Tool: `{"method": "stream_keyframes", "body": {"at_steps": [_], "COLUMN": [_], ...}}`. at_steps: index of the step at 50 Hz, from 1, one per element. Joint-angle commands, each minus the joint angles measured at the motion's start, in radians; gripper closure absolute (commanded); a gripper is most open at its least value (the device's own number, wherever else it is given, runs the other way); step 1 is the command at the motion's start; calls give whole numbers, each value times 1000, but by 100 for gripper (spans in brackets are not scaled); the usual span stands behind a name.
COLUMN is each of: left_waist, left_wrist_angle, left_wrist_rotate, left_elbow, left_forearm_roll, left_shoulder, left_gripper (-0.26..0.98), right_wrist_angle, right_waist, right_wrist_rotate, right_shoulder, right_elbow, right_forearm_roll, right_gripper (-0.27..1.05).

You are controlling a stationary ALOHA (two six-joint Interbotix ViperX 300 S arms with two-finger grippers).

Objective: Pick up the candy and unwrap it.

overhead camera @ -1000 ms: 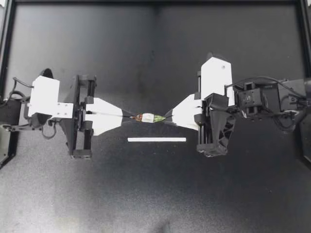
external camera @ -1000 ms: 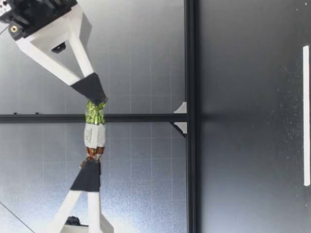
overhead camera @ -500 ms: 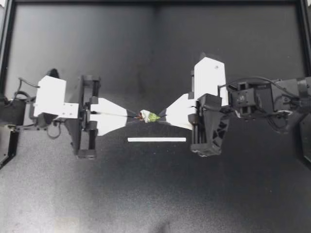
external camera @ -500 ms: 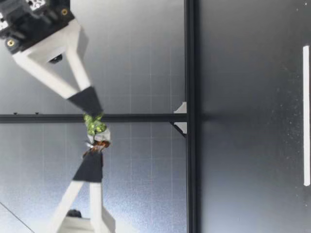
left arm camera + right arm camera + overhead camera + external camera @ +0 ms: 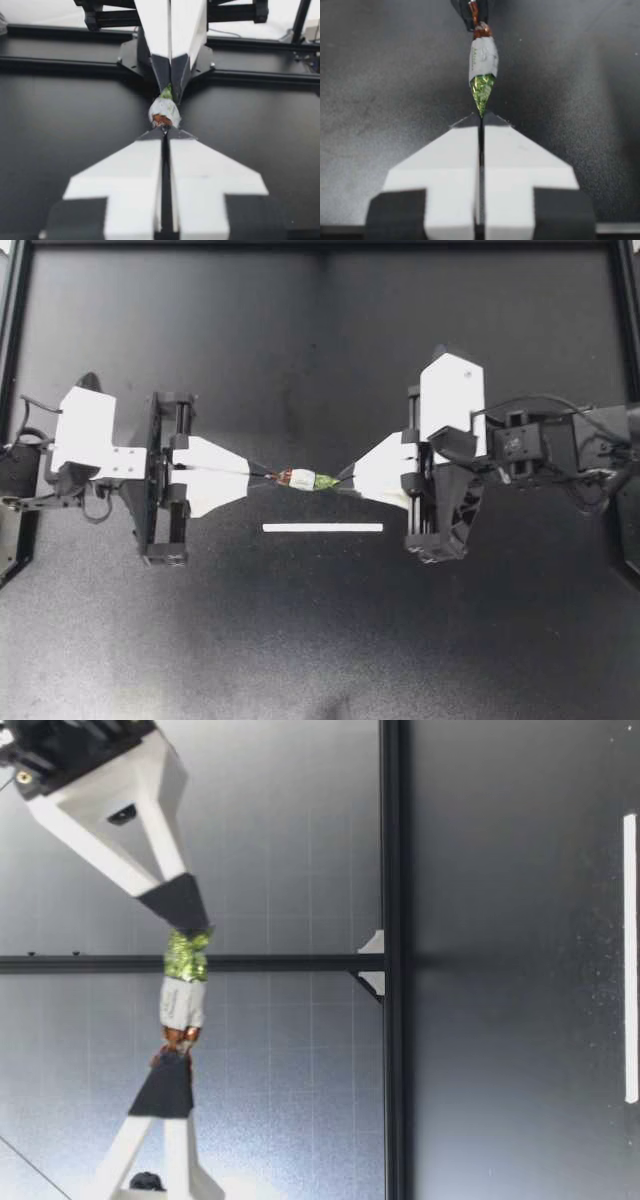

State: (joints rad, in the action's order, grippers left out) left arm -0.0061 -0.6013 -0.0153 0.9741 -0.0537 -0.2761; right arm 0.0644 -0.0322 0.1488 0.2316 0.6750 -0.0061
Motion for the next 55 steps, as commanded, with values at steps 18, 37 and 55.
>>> {"method": "stream_keyframes", "body": {"at_steps": [18,37,55], "left_waist": [3,2,2], "left_wrist_angle": [-31,-38,-38], "left_wrist_rotate": [-63,-83,-130], "left_elbow": [-29,-14,-14], "left_forearm_roll": [2,-3,-17], "left_shoulder": [12,6,6], "left_gripper": [90,90,90], "right_wrist_angle": [-26,-91,-407], "right_waist": [-5,-5,-5], "right_wrist_rotate": [-23,-103,-255], "right_shoulder": [-6,-3,11], "right_elbow": [-25,23,83], "right_forearm_roll": [-9,-35,-38], "right_gripper": [90,16,17]}}
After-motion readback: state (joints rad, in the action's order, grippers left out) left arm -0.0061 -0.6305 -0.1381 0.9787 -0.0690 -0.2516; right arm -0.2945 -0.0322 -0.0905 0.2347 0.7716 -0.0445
